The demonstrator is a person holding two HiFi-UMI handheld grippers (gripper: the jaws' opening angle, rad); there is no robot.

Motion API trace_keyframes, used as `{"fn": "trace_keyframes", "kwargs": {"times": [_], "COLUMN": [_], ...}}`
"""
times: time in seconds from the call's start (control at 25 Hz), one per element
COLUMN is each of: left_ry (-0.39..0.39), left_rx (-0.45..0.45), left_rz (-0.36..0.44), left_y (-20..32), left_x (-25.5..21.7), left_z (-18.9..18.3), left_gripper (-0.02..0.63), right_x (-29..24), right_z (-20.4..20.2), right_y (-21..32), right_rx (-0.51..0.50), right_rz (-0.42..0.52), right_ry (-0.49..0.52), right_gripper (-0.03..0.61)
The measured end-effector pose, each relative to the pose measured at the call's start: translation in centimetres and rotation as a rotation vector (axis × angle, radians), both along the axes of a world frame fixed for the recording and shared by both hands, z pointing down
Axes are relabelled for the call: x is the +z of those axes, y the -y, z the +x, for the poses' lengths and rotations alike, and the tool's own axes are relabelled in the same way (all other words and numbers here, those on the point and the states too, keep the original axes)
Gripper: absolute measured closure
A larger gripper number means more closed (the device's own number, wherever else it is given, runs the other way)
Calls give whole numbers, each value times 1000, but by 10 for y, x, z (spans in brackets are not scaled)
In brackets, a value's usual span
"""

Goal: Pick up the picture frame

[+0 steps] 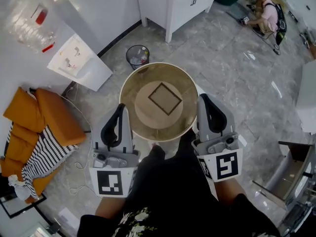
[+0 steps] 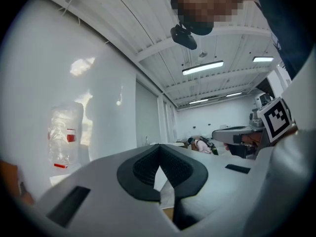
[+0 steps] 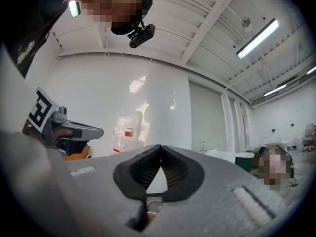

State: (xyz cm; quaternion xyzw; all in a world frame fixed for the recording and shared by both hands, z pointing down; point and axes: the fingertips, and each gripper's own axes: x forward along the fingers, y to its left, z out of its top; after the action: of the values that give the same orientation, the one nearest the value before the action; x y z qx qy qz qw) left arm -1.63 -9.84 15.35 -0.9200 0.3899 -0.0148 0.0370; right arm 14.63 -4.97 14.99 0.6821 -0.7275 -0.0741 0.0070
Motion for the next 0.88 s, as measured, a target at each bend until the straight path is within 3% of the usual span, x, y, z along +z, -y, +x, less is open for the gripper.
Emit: {"fn": "trace_keyframes", "kwargs": {"times": [0.24, 0.52, 0.88], "left_ry": [-1, 13, 11], "left_rx": [-165, -296, -492], "left_rz": [-7, 13, -51], "left_y": [20, 43, 65], "left_x": [-1, -13, 14], "left_z": [21, 51, 76], "left_gripper": [600, 600, 600], "right_x": [-3, -14, 19], "right_z": [21, 50, 73], "right_y": [47, 97, 141], "right_rx": [-173, -313, -505], "right_rz": [-1, 16, -80], "right_ry": [6, -7, -32], "right_gripper": [581, 581, 581]}}
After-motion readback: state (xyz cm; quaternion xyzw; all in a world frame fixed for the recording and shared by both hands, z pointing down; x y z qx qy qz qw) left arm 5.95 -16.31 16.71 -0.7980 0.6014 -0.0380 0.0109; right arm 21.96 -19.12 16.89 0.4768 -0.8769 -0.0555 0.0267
